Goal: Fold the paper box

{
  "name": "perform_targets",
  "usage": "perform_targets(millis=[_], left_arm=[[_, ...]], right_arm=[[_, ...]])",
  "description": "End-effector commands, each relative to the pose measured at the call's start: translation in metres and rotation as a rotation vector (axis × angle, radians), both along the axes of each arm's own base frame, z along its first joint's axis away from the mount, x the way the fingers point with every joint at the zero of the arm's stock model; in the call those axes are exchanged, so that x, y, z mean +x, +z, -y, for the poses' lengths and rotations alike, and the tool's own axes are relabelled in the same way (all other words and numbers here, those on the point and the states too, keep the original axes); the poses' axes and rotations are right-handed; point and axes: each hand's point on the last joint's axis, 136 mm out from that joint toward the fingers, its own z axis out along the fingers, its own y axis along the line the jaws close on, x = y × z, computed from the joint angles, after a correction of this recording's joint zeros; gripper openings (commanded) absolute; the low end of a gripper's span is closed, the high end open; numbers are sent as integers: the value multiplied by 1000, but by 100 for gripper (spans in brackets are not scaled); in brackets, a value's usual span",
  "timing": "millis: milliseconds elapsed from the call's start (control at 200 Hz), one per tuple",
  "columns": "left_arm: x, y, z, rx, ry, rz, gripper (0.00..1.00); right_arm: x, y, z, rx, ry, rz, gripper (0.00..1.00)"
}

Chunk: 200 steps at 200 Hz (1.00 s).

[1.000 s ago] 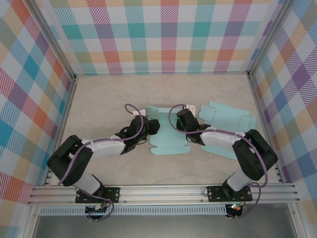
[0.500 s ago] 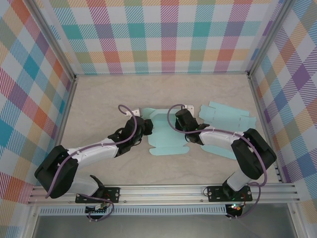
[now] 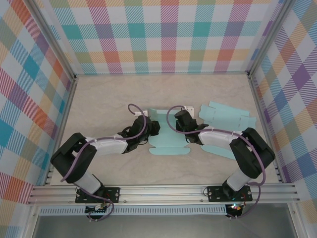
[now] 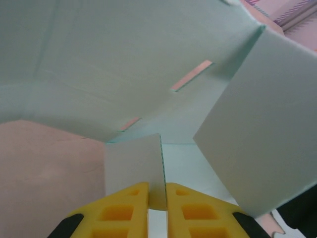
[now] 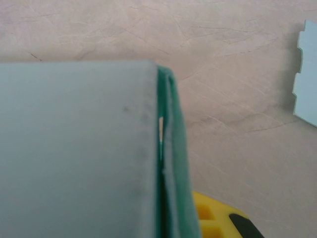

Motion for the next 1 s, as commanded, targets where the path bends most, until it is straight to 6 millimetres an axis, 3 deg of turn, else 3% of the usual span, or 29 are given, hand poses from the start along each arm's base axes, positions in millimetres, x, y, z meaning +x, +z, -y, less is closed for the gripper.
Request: perform_targets(millis=[0, 130, 245, 690, 840, 995], left_arm=[[7, 36, 37, -156, -77, 69, 15], [9, 32, 31, -137, -47, 71, 14], [6, 28, 13, -88, 5, 72, 14], [-40, 68, -43, -27, 25, 129, 24], [-49, 83, -75, 24, 108, 159, 27], [-47, 97, -125, 155, 272, 180, 27]], right_arm=[[0, 3, -19, 26, 48, 4, 0], [-1, 1, -19, 25, 47, 2, 0], [-1, 0, -15, 13, 31, 7, 0], [9, -4, -2, -74, -11, 67, 0], [11, -8, -4, -73, -4, 78, 0], [11, -13, -4, -78, 1, 79, 0]])
